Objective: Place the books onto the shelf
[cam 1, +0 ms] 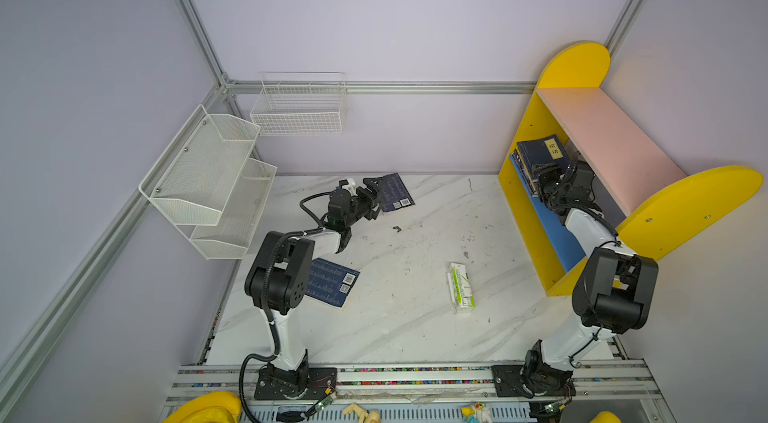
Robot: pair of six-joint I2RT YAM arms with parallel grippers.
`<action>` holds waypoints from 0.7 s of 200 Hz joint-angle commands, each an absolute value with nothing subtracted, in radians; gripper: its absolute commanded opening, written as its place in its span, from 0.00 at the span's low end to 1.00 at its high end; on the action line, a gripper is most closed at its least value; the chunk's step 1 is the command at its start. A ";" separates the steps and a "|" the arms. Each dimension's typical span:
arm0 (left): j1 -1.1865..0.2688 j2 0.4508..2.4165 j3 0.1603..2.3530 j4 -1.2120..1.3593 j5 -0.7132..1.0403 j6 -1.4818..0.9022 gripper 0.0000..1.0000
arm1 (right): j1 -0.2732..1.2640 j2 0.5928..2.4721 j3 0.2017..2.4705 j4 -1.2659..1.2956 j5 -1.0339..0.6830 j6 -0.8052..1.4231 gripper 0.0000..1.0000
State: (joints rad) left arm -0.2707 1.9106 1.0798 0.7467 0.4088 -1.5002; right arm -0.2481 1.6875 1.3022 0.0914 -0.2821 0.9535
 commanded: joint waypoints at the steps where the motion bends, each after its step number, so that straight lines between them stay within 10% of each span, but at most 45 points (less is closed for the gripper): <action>1: -0.265 1.874 1.055 0.790 0.420 -1.488 1.00 | -0.264 1.503 1.332 0.095 -0.259 0.931 0.66; 140: -0.266 1.877 1.043 0.791 0.425 -1.490 1.00 | -0.244 1.620 1.300 0.230 -0.370 1.016 0.31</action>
State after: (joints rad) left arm -0.2703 1.9110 1.0798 0.7467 0.4160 -1.5002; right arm -0.2363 1.5700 1.2640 0.1371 -0.3313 1.0031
